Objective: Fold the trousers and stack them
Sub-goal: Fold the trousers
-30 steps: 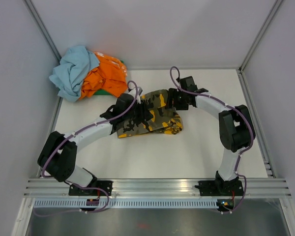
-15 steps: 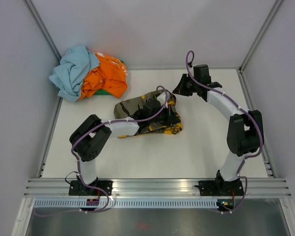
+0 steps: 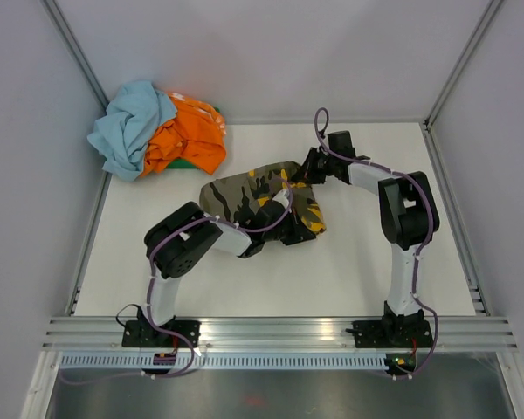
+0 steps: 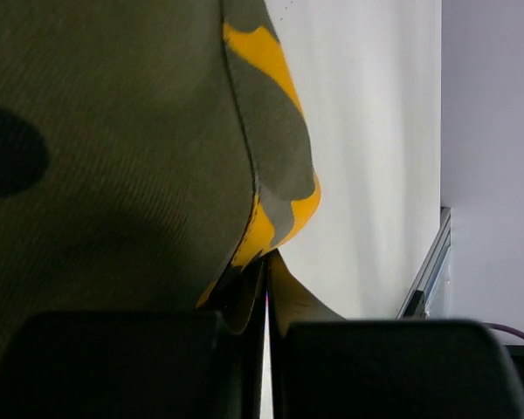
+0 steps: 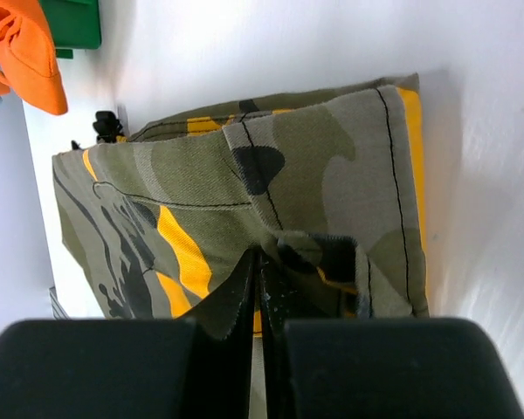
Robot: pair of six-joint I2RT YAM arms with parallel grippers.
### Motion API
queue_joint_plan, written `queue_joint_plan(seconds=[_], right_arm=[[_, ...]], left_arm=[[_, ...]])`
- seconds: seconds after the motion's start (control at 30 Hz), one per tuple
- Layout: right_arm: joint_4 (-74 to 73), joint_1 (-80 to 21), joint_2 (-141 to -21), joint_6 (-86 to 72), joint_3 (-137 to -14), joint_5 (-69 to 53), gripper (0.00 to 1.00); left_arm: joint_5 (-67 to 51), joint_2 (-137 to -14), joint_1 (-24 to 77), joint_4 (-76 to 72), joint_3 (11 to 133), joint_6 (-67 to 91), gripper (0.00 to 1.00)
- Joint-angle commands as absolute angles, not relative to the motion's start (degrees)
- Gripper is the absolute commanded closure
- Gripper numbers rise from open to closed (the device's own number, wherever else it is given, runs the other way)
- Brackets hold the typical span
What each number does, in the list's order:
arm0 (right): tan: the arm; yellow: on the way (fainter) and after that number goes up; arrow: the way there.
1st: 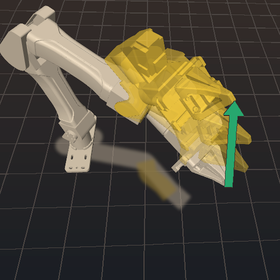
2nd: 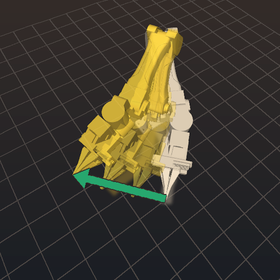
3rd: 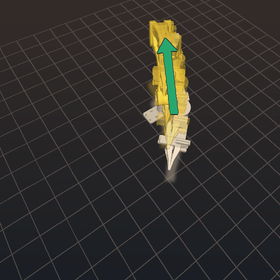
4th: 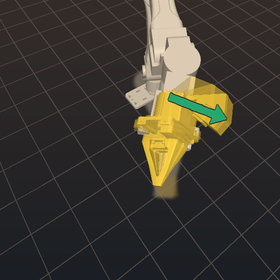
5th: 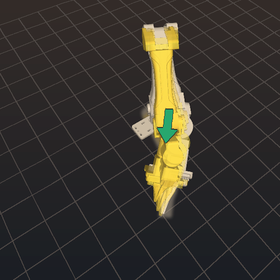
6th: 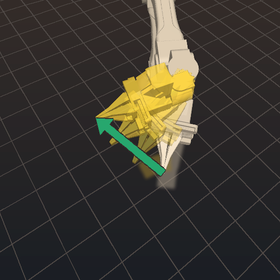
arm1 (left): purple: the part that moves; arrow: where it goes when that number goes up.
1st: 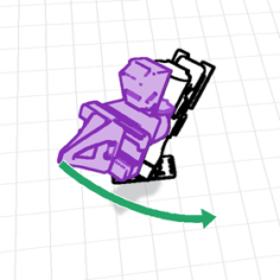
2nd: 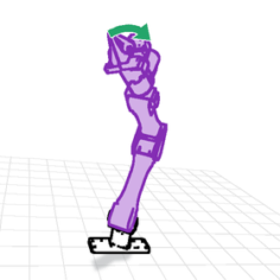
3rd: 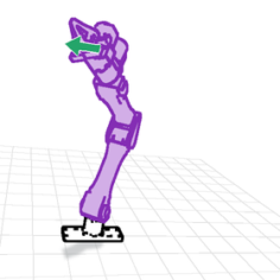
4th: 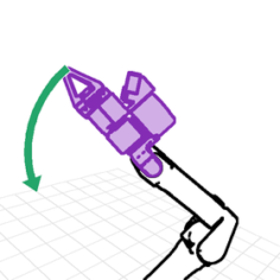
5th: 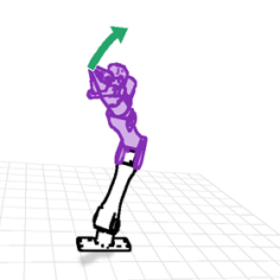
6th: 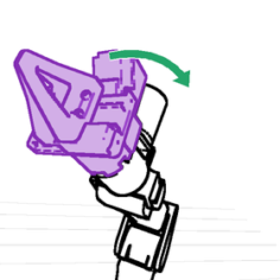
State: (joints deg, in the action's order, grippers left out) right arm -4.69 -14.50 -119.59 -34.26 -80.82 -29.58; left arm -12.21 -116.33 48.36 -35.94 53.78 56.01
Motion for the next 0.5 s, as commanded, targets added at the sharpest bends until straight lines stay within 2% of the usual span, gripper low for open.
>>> queue_joint_plan(seconds=[0.0,0.1,0.2,0.3,0.33,0.37,0.4,0.47], right_arm=[[-4.39,-14.59,-124.09,-32.08,-84.45,-28.12,0.92],[-5.71,-14.59,-125.77,-31.99,-87.18,-29.09,0.90],[-8.68,-14.68,-123.59,-31.12,-89.55,-30.41,0.82],[-13.86,-14.59,-118.42,-27.52,-91.93,-31.03,0.69],[-15.10,-14.59,-116.74,-25.33,-92.72,-30.85,0.58],[-16.16,-14.59,-115.07,-24.27,-92.99,-30.68,0.51],[-18.35,-14.50,-111.74,-23.47,-93.08,-30.24,0.38],[-20.03,-14.24,-108.47,-21.45,-92.38,-28.66,0.30]], left_arm=[[-9.58,-116.99,48.25,-34.46,51.77,57.66,0.98],[-9.58,-115.76,48.25,-33.49,50.72,57.13,0.98],[-11.68,-112.69,48.34,-32.61,50.54,55.29,0.98],[-15.80,-105.05,48.34,-30.25,50.27,52.75,0.98],[-16.34,-102.33,48.25,-28.76,50.45,51.78,0.97],[-16.78,-99.69,48.25,-27.00,50.97,50.72,0.96],[-16.96,-94.27,48.25,-20.80,52.80,48.36,0.91],[-15.04,-88.88,48.16,-13.31,54.83,43.89,0.83]])
